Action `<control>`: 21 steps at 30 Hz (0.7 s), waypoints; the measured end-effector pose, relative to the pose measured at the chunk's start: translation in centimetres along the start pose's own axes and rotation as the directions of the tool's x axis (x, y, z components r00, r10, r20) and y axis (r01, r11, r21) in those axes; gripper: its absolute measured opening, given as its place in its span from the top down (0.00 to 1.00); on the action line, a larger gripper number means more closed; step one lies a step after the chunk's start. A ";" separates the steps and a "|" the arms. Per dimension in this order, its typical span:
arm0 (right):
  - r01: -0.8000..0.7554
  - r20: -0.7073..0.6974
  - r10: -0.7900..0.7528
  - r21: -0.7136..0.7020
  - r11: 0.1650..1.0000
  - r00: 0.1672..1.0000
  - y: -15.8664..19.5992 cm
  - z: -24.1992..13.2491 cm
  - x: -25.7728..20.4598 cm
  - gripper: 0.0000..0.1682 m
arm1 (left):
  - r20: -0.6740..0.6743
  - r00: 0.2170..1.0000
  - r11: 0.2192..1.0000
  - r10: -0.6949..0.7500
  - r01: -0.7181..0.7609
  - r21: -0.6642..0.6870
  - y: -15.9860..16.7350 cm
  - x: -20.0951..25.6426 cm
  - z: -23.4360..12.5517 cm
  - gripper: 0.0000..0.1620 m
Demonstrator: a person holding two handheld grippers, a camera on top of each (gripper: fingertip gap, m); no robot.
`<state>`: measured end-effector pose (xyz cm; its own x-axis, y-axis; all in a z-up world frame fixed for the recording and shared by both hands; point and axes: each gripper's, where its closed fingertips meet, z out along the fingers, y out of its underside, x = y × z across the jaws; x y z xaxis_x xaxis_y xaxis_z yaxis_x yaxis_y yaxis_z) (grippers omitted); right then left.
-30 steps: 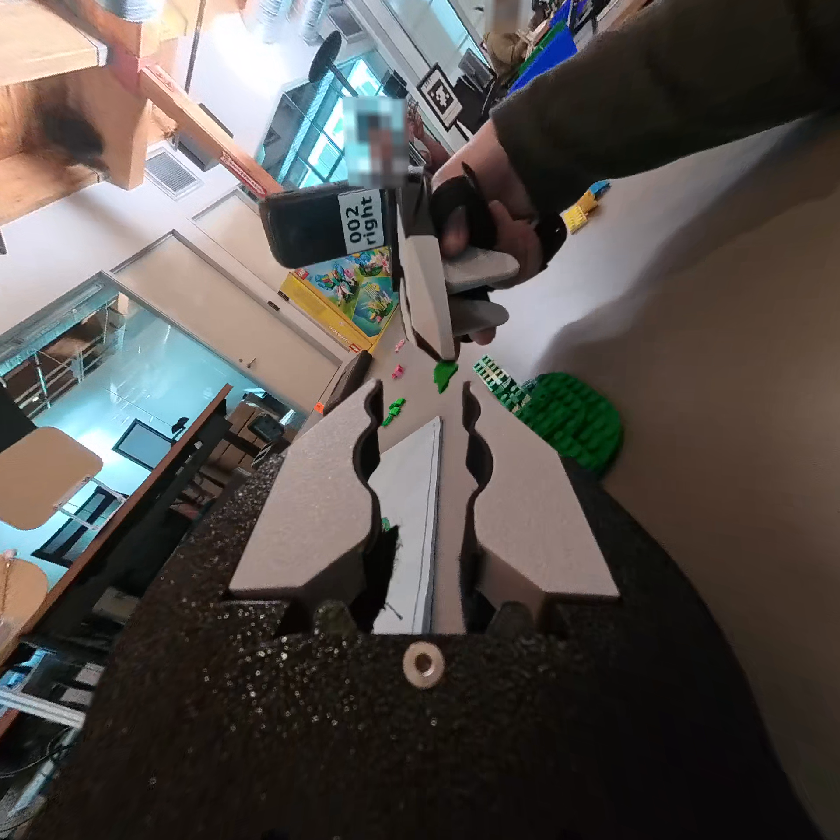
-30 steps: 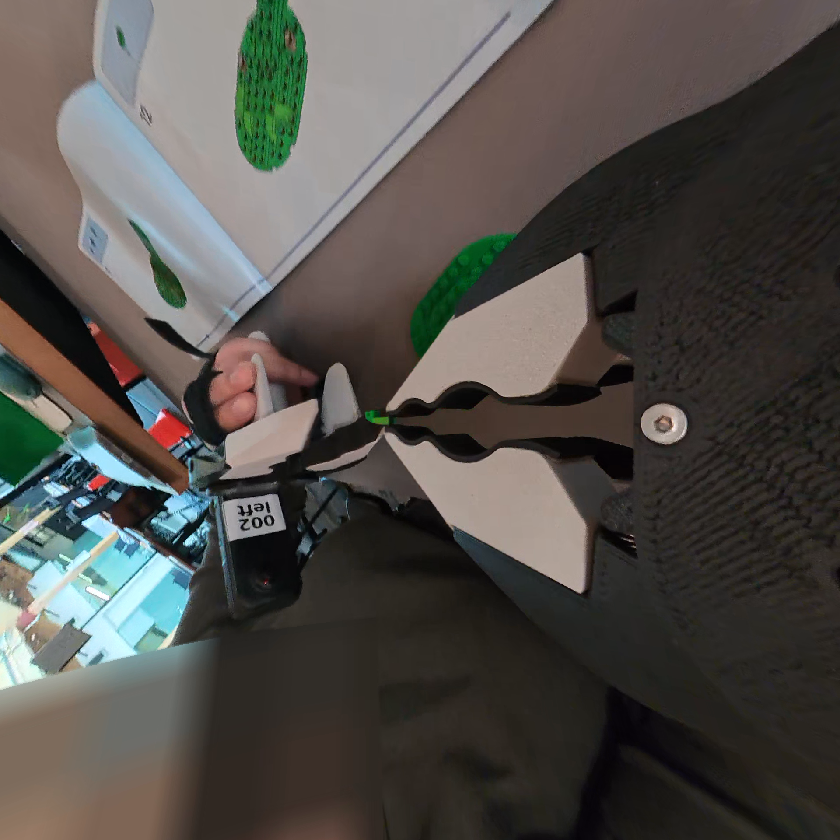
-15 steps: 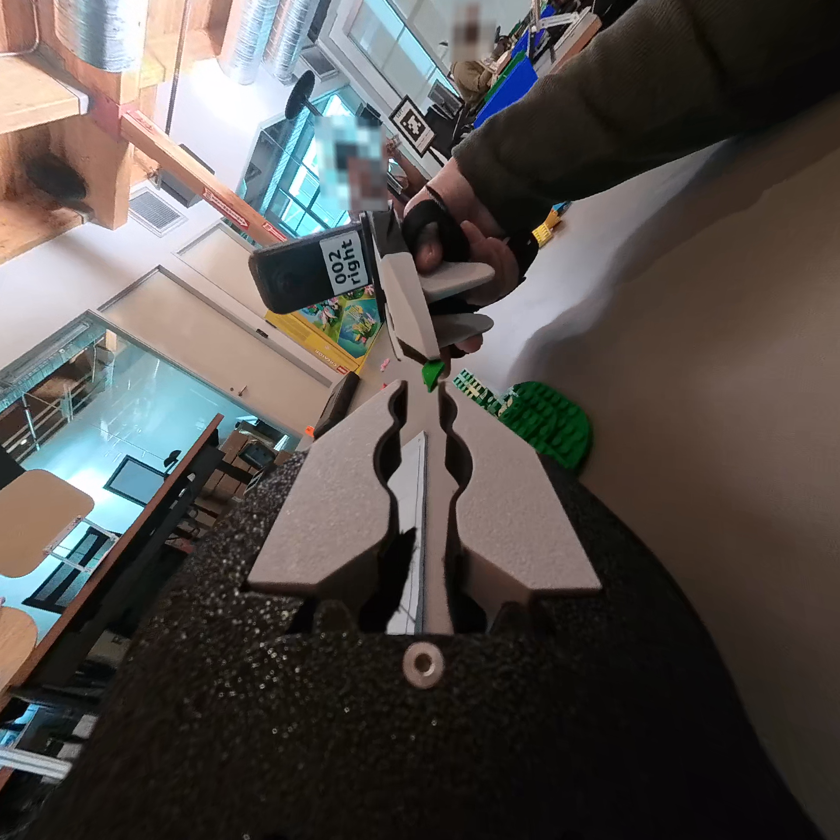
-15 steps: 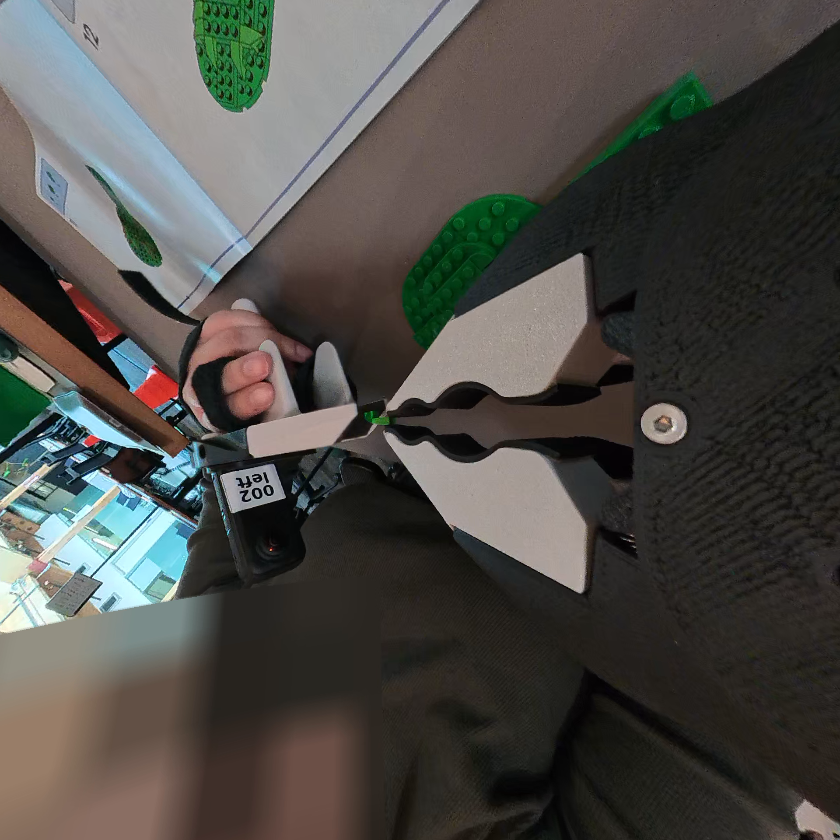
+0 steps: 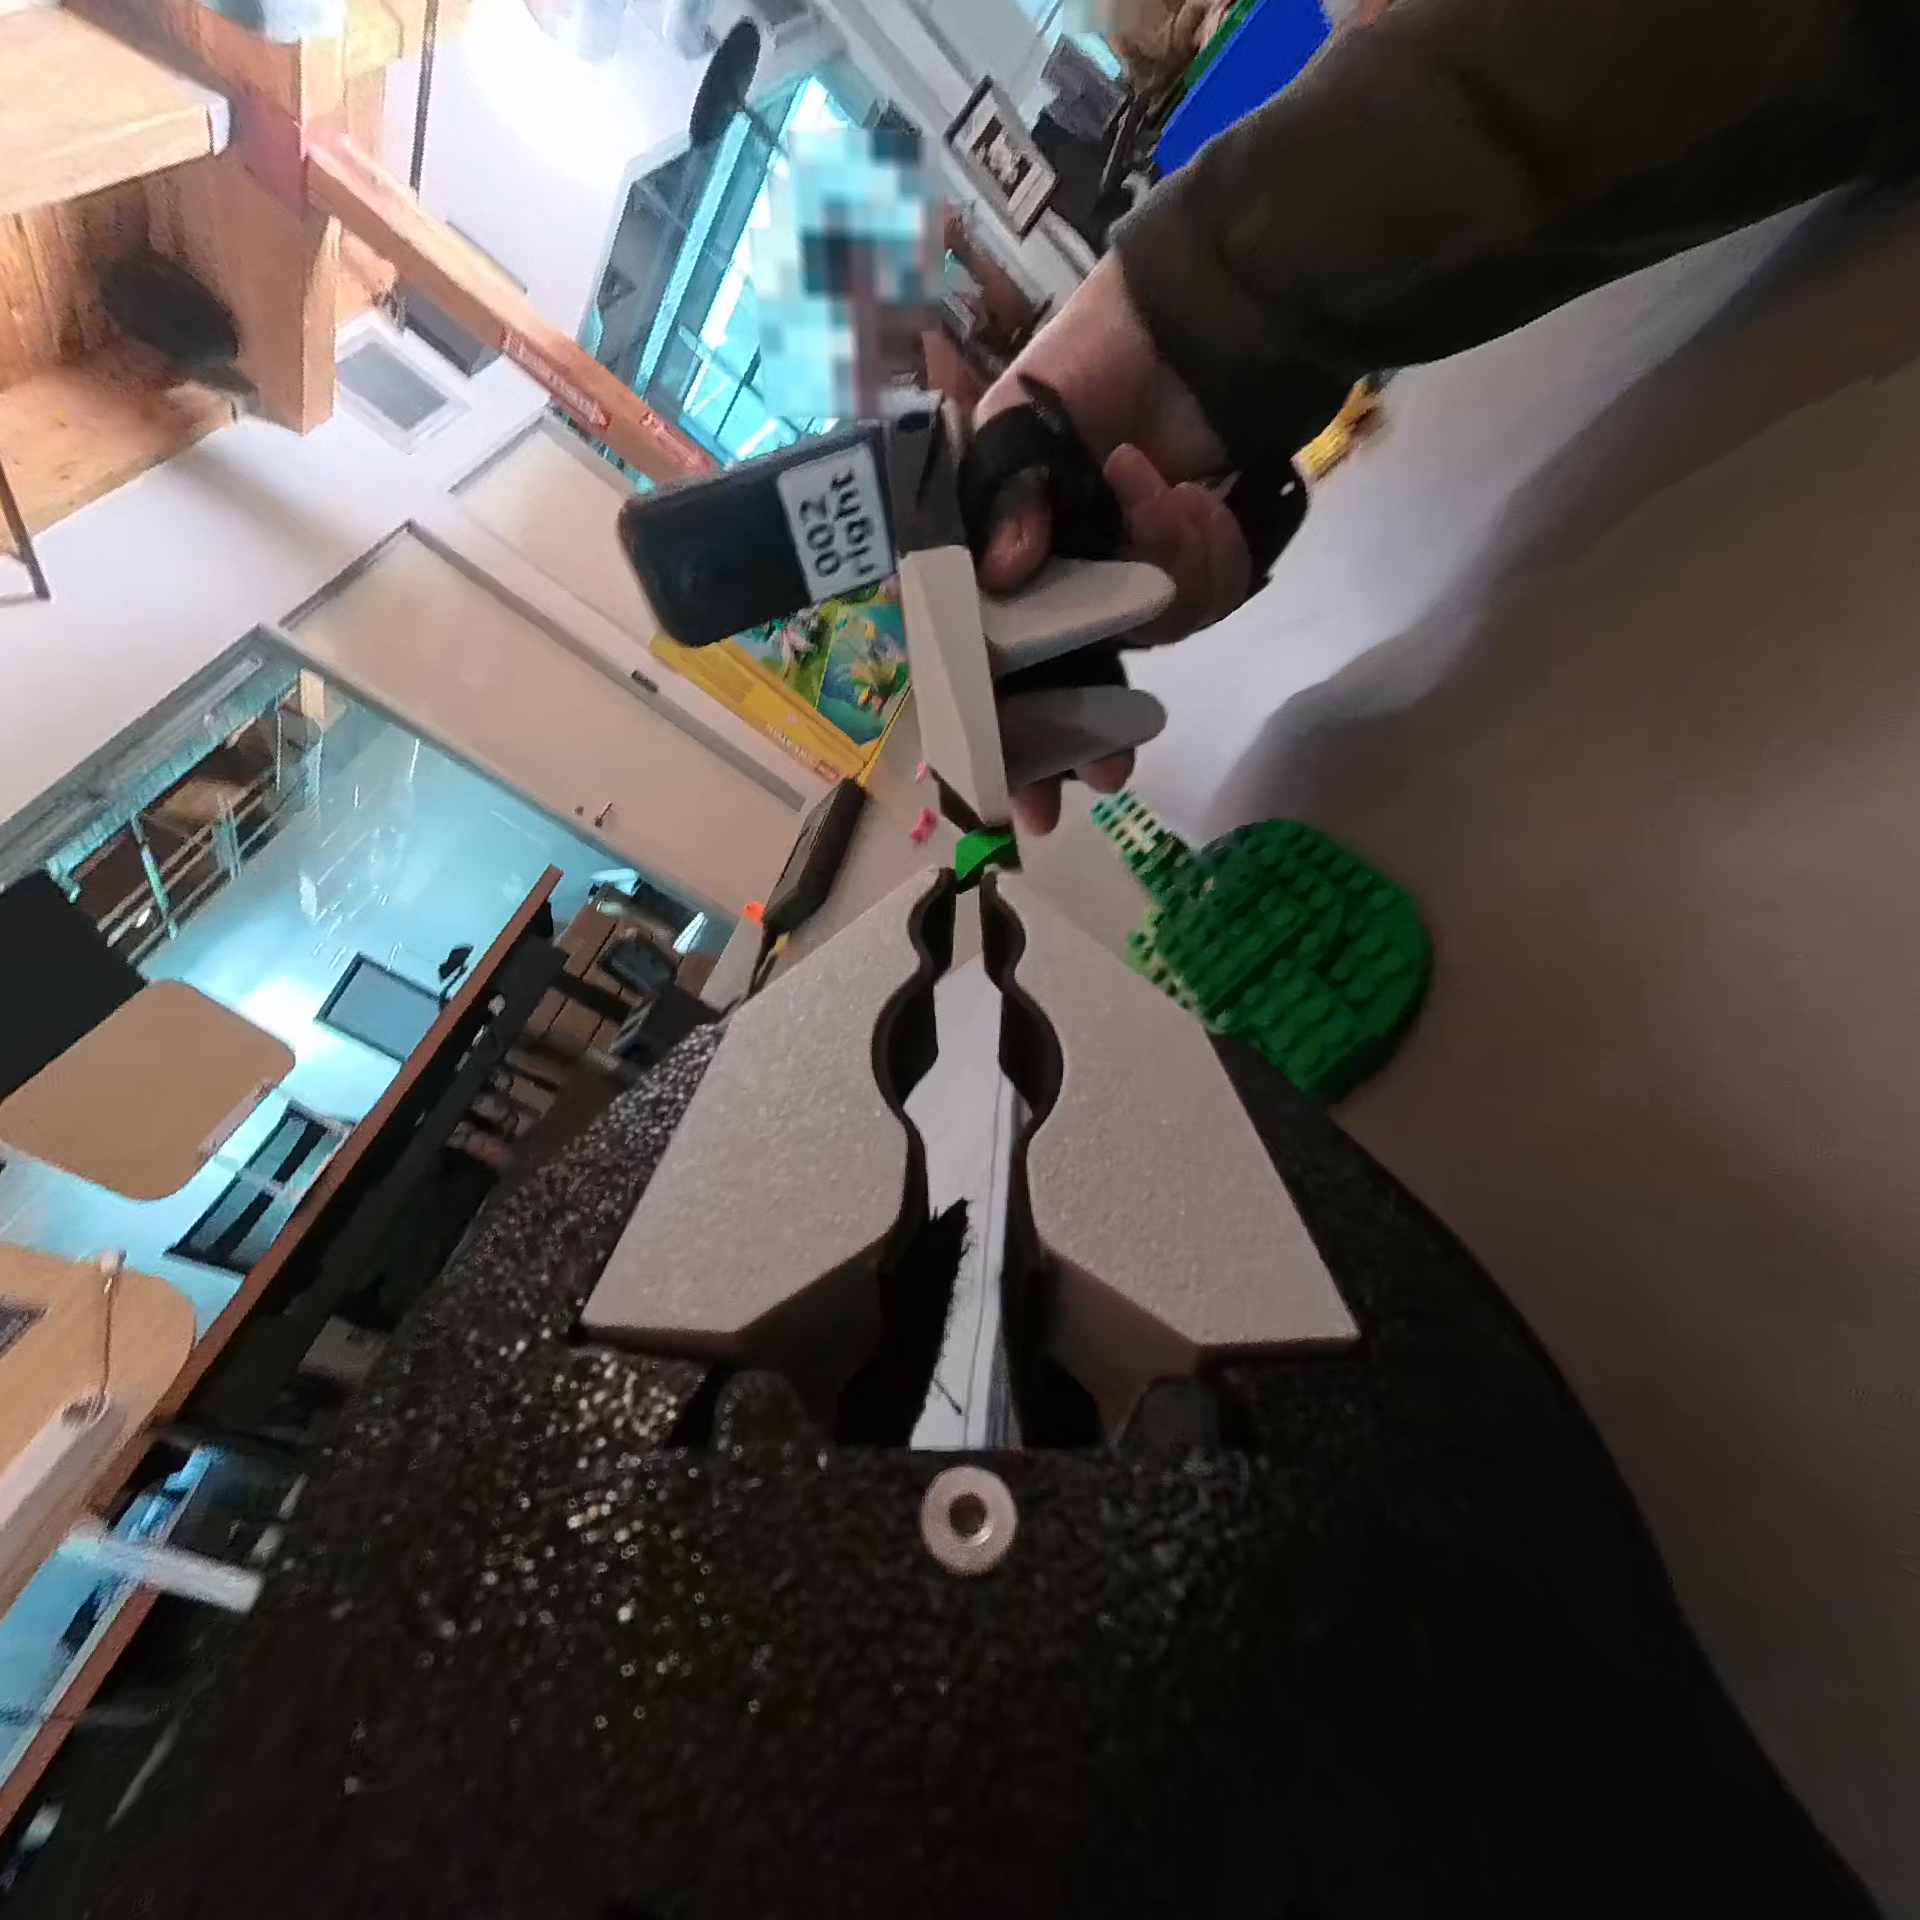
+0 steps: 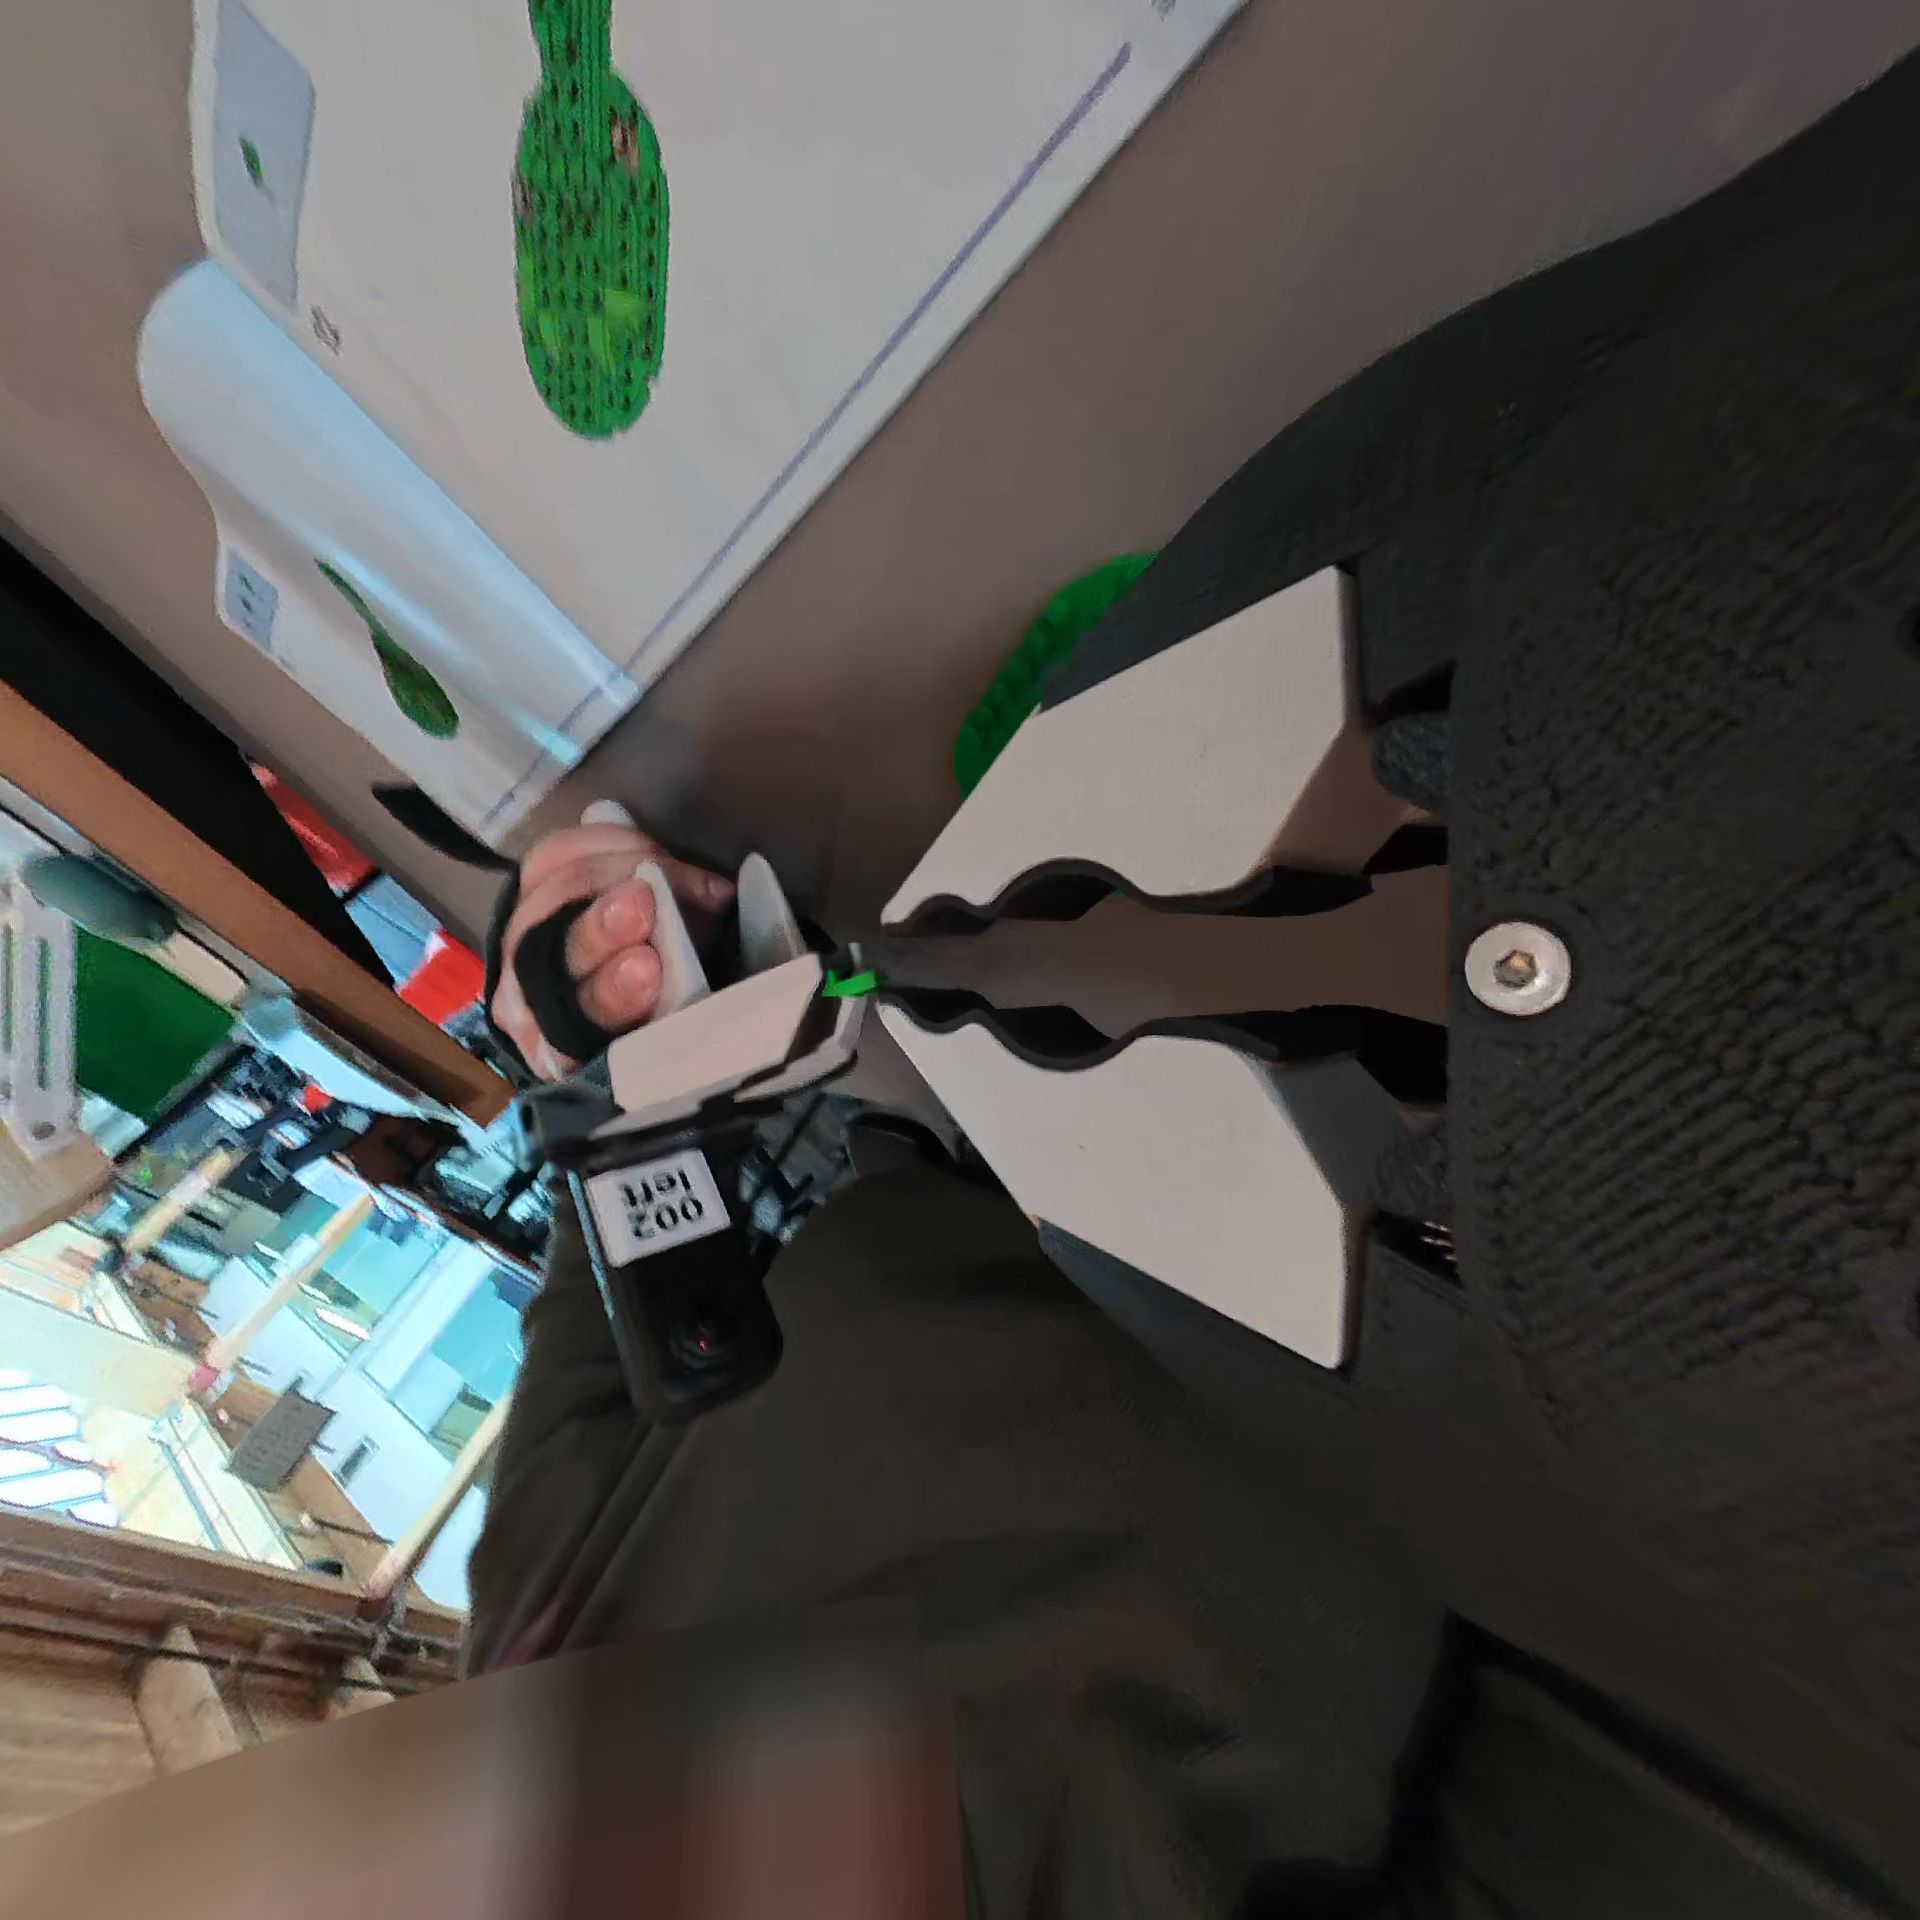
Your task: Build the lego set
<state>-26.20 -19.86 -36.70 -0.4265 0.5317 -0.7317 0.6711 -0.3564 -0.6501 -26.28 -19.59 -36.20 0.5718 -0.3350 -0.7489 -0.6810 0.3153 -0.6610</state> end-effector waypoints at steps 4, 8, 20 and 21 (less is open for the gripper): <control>0.108 -0.204 -0.095 0.051 0.993 0.974 -1.3 -0.7 2.7 0.85 | 0.064 0.992 0.988 -0.112 0.118 -0.096 2.1 -1.6 0.1 0.98; 0.479 -0.361 -0.436 0.034 0.877 0.824 -3.6 -0.5 2.2 0.85 | 0.096 0.959 0.953 -0.266 0.277 -0.124 3.5 -2.7 0.1 0.99; 0.635 -0.470 -0.584 -0.062 0.770 0.662 -4.2 1.0 2.8 0.94 | 0.103 0.914 0.907 -0.392 0.403 -0.126 4.2 -3.2 -0.1 0.99; 0.639 -0.474 -0.588 -0.068 0.766 0.655 -4.2 1.0 2.8 0.94 | 0.103 0.913 0.905 -0.396 0.406 -0.126 4.2 -3.3 -0.1 0.99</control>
<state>-30.84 -17.66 -36.26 -0.3869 0.9221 -0.0002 0.2832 0.1186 -0.9517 -31.01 -17.25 -36.51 0.8382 -0.3394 -0.4268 -0.4413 0.0376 -0.8966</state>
